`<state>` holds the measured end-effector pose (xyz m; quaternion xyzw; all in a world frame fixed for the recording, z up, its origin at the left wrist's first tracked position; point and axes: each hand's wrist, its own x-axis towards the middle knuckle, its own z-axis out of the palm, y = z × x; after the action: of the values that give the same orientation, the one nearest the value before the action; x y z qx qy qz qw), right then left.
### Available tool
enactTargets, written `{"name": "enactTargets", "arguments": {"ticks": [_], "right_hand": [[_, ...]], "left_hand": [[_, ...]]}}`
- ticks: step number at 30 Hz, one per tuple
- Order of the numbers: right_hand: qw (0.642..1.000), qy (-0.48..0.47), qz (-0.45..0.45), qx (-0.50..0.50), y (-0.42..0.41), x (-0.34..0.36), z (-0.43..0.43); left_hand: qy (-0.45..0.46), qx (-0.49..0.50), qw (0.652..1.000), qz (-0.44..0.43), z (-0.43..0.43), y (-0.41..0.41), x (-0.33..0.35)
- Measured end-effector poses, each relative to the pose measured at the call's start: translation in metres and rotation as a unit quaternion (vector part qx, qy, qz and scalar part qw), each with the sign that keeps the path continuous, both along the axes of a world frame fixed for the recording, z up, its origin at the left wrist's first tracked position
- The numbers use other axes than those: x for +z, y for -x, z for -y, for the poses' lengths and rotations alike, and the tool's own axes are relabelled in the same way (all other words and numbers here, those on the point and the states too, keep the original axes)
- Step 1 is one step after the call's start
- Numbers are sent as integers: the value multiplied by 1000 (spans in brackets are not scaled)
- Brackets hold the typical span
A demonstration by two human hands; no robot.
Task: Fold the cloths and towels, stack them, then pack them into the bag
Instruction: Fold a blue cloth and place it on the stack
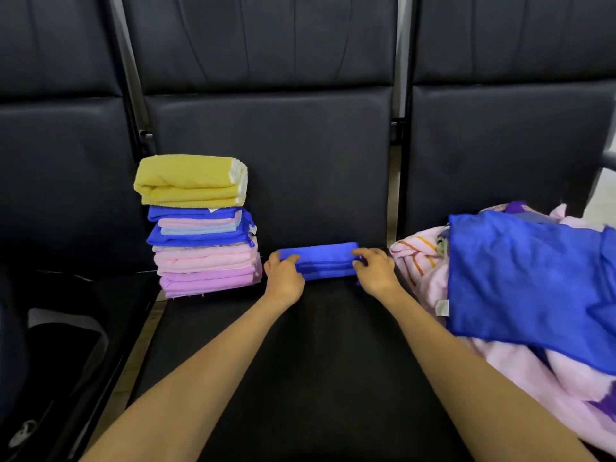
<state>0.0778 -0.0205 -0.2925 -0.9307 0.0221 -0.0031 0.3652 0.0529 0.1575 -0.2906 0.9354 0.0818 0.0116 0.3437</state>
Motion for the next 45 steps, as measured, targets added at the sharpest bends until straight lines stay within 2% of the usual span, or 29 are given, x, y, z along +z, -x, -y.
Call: {"name": "enactTargets", "arguments": {"ticks": [3,6,8,12,15,19,25,27,30,33,35,37,40,42,45], "right_hand": [[999,-46,6,-15,28,11,17],[994,-80,23,-66,59,28,48],[993,-43,35,-103,80,39,77],[981,8,62,-183,121,46,145],[972,86,38,-216,149,37,181],[967,148,3,-208,157,13,205],[956,157,84,-234,144,2,216],[954,149,128,-225,145,11,213],[965,48,218,-140,149,33,200],[957,0,276,-86,154,56,182],[961,-27,269,-59,157,63,175],[975,-24,217,-30,159,64,174],[986,69,153,8,164,63,167],[981,95,167,-6,168,67,160],[975,35,214,-41,177,86,149]], "left_hand": [[20,-49,998,38,27,25,15],[92,-98,991,22,67,46,29],[129,-149,980,-5,98,59,37],[144,-231,961,-41,162,88,43],[167,-250,951,-72,199,103,40],[174,-260,945,-92,226,108,28],[159,-283,940,-104,252,103,16],[163,-274,944,-78,257,101,13],[217,-228,949,-14,259,98,18],[203,-202,955,83,250,95,31],[258,-149,947,119,231,93,42],[313,-93,934,145,202,93,55],[320,-72,923,199,153,99,75],[320,-61,916,236,121,108,92],[304,-51,916,255,70,125,119]]}}
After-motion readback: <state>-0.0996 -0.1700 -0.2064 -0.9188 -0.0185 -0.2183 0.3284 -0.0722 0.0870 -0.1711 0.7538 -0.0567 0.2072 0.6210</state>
